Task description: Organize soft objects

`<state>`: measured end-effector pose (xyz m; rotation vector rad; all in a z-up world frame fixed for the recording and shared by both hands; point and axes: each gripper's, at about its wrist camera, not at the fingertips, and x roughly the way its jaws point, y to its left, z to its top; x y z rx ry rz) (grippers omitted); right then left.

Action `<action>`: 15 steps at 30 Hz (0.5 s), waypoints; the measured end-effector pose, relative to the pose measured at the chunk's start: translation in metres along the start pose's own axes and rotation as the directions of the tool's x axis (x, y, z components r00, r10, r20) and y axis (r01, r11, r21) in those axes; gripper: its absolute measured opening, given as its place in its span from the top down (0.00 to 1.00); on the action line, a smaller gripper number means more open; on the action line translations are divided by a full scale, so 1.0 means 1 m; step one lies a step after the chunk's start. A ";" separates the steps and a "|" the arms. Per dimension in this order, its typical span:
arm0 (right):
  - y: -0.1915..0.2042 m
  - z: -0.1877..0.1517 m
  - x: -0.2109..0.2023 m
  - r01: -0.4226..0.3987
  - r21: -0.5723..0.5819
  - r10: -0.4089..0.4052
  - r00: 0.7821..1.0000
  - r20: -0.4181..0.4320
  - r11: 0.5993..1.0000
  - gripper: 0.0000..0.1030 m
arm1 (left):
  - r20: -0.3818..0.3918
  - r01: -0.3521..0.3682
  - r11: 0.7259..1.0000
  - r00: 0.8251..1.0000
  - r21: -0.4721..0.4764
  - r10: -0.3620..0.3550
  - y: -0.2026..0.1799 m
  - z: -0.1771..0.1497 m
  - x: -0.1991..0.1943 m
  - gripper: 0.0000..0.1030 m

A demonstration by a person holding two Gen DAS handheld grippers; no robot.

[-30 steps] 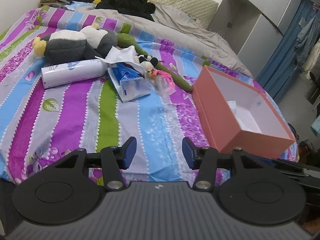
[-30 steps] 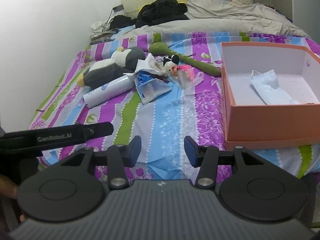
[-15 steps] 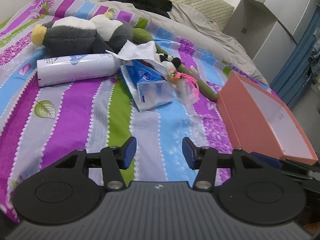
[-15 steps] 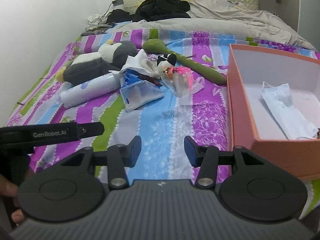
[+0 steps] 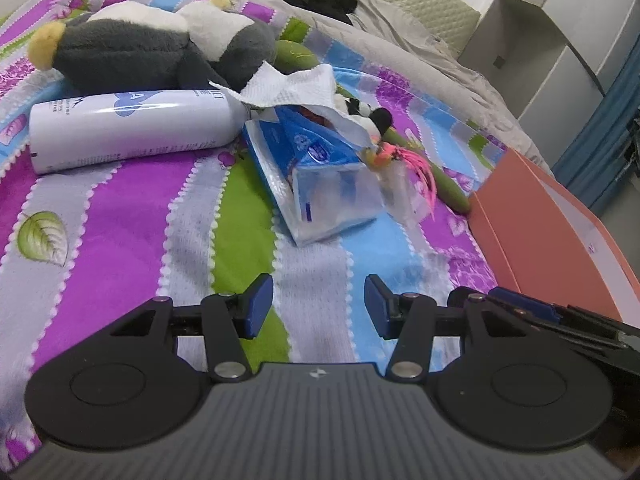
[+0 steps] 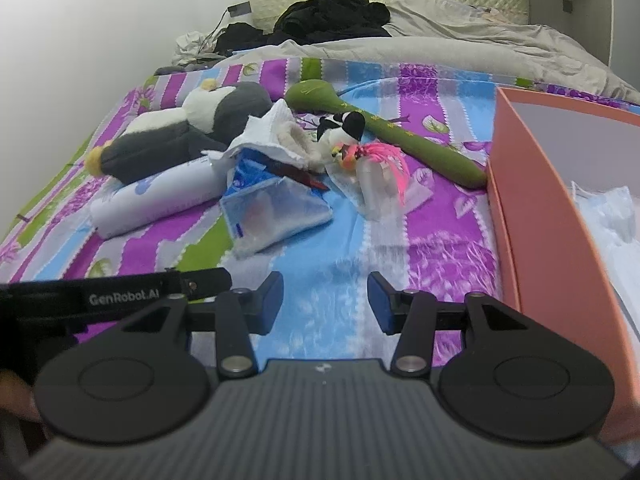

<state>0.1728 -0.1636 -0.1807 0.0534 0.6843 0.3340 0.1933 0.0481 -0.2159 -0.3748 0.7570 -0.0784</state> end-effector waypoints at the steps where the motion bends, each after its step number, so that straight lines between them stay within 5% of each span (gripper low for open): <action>1: 0.000 0.003 0.005 0.001 0.000 -0.001 1.000 0.004 1.000 0.52 | 0.005 0.001 1.000 1.000 -0.004 -0.001 0.001 0.002 0.003 0.45; 15: -0.019 0.030 0.071 0.043 0.060 -0.044 0.999 0.016 0.997 0.61 | 0.023 -0.007 0.999 1.000 -0.054 0.008 0.009 0.025 0.052 0.45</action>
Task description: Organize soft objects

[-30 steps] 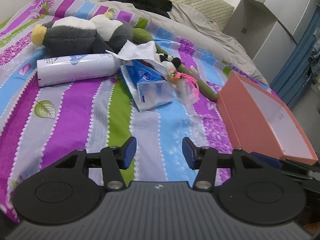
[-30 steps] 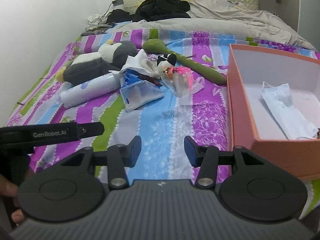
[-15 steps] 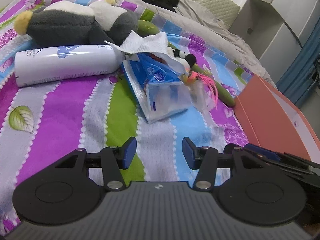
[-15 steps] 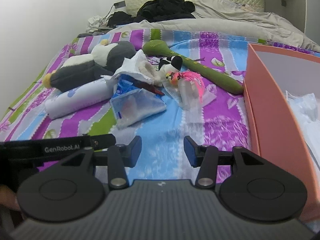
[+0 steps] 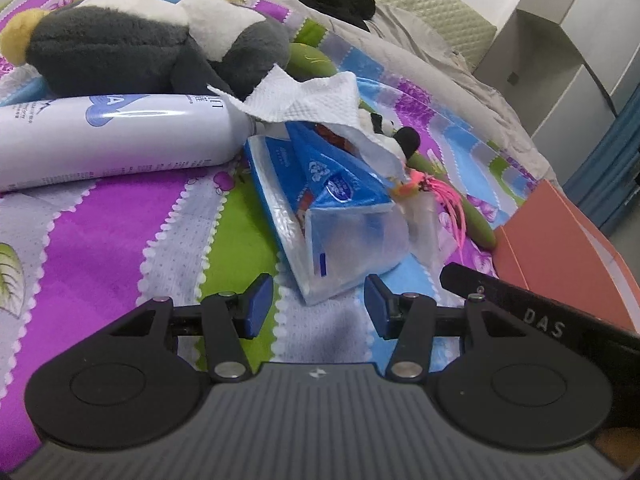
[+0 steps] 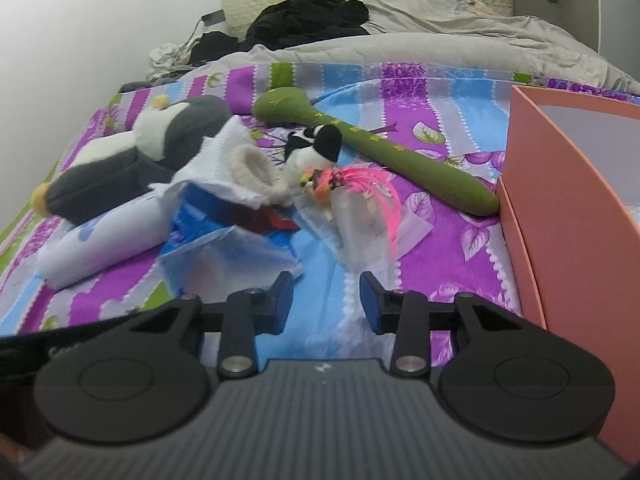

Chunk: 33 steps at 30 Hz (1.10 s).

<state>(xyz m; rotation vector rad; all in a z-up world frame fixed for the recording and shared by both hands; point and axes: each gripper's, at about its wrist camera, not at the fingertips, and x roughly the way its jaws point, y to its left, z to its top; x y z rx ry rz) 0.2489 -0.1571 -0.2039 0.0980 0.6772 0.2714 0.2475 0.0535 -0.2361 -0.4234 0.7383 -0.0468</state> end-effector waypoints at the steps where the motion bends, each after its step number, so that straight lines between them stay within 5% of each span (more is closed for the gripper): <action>1: -0.001 0.001 0.004 0.003 0.002 -0.003 1.000 0.001 1.000 0.61 | -0.003 0.001 1.000 1.000 -0.004 -0.001 0.000 0.000 0.003 0.45; 19: -0.006 0.006 0.051 0.078 -0.062 -0.078 0.997 0.004 0.995 0.71 | -0.005 0.026 1.000 1.000 -0.011 -0.026 -0.002 0.002 0.022 0.49; 27: -0.001 0.007 0.053 0.076 -0.108 -0.078 0.997 -0.017 0.991 0.89 | -0.020 0.019 1.000 1.000 -0.005 -0.019 -0.003 0.004 0.020 0.80; 33: 0.005 0.003 0.039 0.066 -0.136 -0.070 0.997 -0.022 0.989 0.91 | -0.006 0.025 1.000 1.000 0.018 -0.025 -0.011 0.002 0.007 0.89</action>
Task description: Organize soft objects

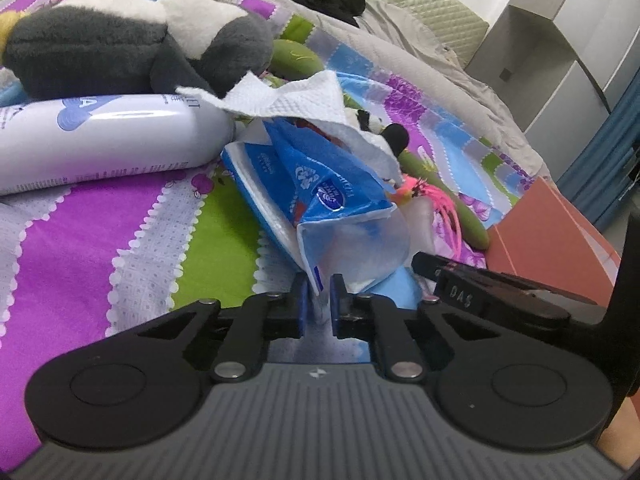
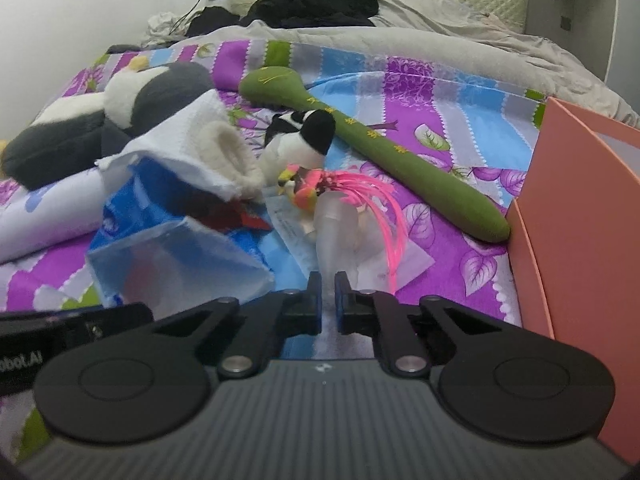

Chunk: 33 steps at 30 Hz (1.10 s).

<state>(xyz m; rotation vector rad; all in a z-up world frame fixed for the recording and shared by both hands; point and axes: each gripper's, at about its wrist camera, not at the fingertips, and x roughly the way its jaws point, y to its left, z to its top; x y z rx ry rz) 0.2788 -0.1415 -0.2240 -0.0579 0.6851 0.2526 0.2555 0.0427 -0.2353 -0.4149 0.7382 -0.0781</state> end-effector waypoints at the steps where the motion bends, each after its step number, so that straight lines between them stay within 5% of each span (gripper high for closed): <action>1: 0.001 -0.002 -0.004 0.000 -0.005 0.000 1.000 -0.001 1.000 0.91 | 0.000 0.002 1.000 1.000 -0.003 -0.002 -0.001 -0.001 -0.002 0.90; 33: 0.044 -0.060 -0.141 -0.033 -0.094 0.024 0.995 -0.094 0.995 0.92 | -0.082 0.095 0.992 0.991 -0.083 -0.102 0.017 -0.061 -0.146 0.92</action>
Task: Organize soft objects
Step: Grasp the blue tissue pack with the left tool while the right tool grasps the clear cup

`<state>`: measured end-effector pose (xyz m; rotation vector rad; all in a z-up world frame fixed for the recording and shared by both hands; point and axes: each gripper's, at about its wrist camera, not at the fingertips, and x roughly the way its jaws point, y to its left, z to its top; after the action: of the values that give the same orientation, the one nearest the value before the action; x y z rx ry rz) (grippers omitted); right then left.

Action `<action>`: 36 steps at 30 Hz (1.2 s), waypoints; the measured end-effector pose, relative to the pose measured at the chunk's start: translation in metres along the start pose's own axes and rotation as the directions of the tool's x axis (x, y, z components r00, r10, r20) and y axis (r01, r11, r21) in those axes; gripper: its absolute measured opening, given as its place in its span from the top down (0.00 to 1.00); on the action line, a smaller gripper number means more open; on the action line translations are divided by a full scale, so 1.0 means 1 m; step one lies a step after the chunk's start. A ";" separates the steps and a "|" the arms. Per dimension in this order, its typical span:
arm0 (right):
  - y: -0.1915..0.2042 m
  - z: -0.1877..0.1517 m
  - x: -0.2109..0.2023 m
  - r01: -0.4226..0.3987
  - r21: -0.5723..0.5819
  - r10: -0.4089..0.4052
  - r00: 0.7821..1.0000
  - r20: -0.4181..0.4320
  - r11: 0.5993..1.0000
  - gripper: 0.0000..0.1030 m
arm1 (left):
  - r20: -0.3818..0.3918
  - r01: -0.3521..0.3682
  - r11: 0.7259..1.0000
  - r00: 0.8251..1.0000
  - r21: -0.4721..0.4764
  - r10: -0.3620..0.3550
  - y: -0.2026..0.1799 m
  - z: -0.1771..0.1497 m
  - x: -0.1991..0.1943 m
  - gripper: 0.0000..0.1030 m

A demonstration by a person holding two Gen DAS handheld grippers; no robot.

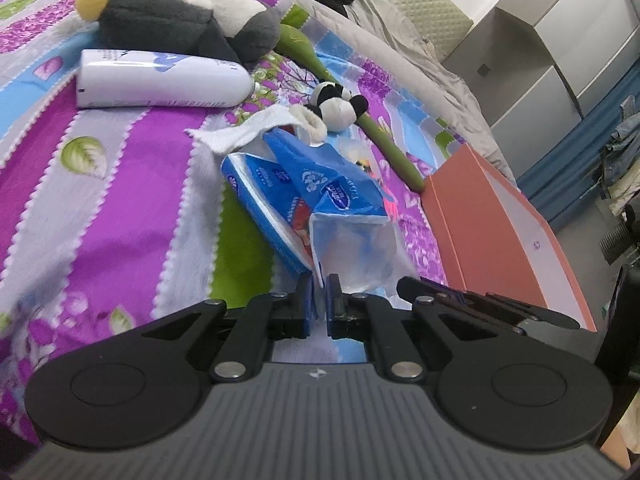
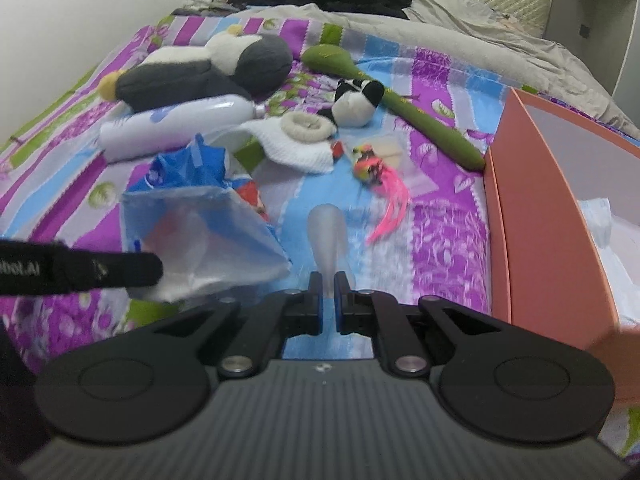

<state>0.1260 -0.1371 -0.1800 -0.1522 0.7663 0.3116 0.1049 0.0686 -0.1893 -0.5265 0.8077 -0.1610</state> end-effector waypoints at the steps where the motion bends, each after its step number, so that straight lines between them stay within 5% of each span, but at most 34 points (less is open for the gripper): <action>1: 0.001 -0.003 -0.003 0.000 0.002 0.000 1.000 -0.007 1.000 0.92 | -0.003 -0.002 1.000 1.000 0.001 0.002 0.002 -0.002 -0.005 0.92; 15: 0.022 -0.029 -0.027 -0.080 0.047 0.084 0.993 -0.088 0.996 0.90 | -0.067 -0.136 0.990 0.989 -0.043 0.133 0.048 -0.011 -0.038 0.91; 19: 0.020 -0.025 -0.027 -0.097 0.081 0.104 0.990 -0.094 0.992 0.86 | -0.098 -0.140 0.988 0.986 -0.059 0.134 0.055 -0.008 -0.044 0.71; 21: 0.019 -0.022 -0.027 -0.109 0.095 0.117 0.989 -0.087 0.990 0.70 | -0.093 -0.126 0.990 0.988 -0.062 0.120 0.056 -0.005 -0.048 0.52; 24: 0.018 -0.018 -0.026 -0.120 0.117 0.129 0.989 -0.070 0.986 0.54 | -0.085 -0.118 0.992 0.990 -0.047 0.113 0.055 0.001 -0.054 0.50; 36: 0.023 -0.013 0.002 -0.155 0.142 0.175 0.973 -0.149 0.978 0.54 | -0.054 -0.030 0.999 0.998 -0.044 0.027 0.047 0.028 -0.052 0.42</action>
<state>0.1109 -0.1184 -0.1914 0.0097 0.9591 0.4100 0.0867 0.1377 -0.1633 -0.5550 0.8726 -0.1313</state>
